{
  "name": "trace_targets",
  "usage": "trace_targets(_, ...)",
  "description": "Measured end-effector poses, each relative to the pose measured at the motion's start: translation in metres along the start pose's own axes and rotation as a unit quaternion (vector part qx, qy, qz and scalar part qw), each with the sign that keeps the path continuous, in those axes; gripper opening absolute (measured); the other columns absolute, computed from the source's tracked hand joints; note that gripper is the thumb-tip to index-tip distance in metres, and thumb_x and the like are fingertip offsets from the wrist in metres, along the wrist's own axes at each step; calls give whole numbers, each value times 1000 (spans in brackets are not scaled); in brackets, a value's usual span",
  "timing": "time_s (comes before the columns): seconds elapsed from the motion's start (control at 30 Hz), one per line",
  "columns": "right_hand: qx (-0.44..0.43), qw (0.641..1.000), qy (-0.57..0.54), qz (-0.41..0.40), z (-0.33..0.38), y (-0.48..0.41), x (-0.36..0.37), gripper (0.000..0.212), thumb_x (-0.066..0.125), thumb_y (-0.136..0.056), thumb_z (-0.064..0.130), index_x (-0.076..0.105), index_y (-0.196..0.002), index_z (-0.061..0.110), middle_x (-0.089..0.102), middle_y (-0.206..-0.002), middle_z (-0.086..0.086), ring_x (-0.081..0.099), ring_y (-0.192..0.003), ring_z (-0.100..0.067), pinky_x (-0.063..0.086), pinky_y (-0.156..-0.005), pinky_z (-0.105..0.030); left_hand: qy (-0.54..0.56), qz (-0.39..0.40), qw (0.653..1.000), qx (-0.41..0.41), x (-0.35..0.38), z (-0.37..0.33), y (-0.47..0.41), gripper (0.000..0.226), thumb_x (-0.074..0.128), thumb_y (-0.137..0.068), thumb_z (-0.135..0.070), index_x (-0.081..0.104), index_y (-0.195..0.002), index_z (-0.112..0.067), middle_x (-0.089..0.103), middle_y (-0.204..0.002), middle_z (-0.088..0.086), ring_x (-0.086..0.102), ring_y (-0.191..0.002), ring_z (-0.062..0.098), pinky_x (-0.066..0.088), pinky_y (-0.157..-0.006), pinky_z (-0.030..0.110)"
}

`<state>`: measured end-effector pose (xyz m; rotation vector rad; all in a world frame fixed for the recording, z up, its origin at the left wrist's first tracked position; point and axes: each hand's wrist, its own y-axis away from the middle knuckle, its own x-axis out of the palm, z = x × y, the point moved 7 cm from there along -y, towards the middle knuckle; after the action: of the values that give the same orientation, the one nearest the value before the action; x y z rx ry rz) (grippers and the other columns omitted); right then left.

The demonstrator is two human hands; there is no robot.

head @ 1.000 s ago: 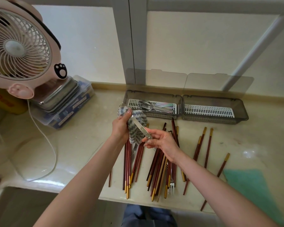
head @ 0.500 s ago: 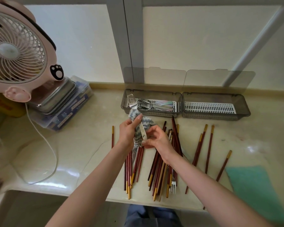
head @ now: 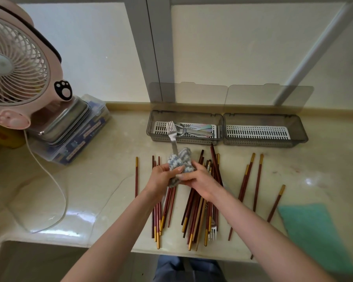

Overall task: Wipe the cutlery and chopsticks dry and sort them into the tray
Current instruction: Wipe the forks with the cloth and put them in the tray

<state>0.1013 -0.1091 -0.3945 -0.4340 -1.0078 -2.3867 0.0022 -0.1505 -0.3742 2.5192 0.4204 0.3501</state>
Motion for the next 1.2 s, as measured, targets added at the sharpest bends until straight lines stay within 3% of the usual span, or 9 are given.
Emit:
trace_targets(0.13,37,995,-89,0,-4,-5,-14,39,57,-85,-3,51,-124,-3,59,-123,-20,59,-109,-30,55,-80,-36,-55,-21,998,-11,-4,0,-1,12,64,-80,5,64,-92,3,68,-79,7,67,-62,8,52,-53,17)
trace_targets(0.23,15,987,93,-130,-1,-8,-32,21,69,-82,8,62,-101,0,67,-102,-16,67,-90,-26,58,-69,-36,-109,-57,992,3,-4,-4,-4,22,70,-76,1,65,-97,0,70,-89,11,69,-73,14,57,-65,24)
trace_targets(0.37,-154,881,344,-286,42,-3,-31,42,78,-73,35,54,-100,13,58,-96,2,58,-86,-12,49,-70,-24,-187,-110,976,33,-8,-14,-12,30,75,-73,-3,66,-102,-3,71,-97,13,68,-86,23,57,-77,34)
trace_targets(0.53,-158,949,178,-205,66,-11,-6,17,68,-86,20,65,-100,9,68,-82,-6,55,-63,-7,42,-54,-17,-327,-112,933,105,11,-29,-9,16,74,-72,-6,66,-86,-7,67,-83,2,62,-74,15,51,-65,21)
trace_targets(0.67,-204,945,168,-192,100,-17,-8,16,58,-91,10,64,-105,7,63,-73,-3,54,-55,-6,42,-50,-12,-170,-86,980,53,3,-20,-14,25,70,-77,-4,65,-102,-4,70,-96,11,66,-83,19,56,-73,29)
trace_targets(0.73,-237,903,293,-205,127,-29,-9,23,52,-94,10,58,-116,7,62,-87,-2,62,-73,-11,49,-62,-17,-52,-75,996,8,-9,-16,-12,25,65,-82,-3,61,-107,-1,69,-97,15,67,-83,21,58,-67,29)
trace_targets(0.93,-222,592,747,-204,138,-81,-21,29,53,-95,19,55,-124,13,64,-108,-8,58,-104,-26,46,-81,-34,23,-151,988,4,-55,-12,-3,24,59,-89,-19,63,-104,0,69,-96,15,66,-87,26,56,-71,30)
trace_targets(1.07,-212,576,772,-168,140,-98,-18,49,58,-91,15,43,-138,19,49,-122,-8,49,-112,-23,44,-86,-32,82,-208,974,32,-76,-17,1,30,55,-91,-22,62,-108,1,66,-107,19,62,-102,33,50,-92,45)
trace_targets(1.2,-289,609,718,-175,124,-69,3,18,55,-90,18,62,-107,18,59,-108,1,60,-88,-16,43,-73,-25,163,-257,950,70,-87,-26,3,31,56,-91,-24,61,-113,-3,64,-114,14,59,-108,31,48,-96,46)
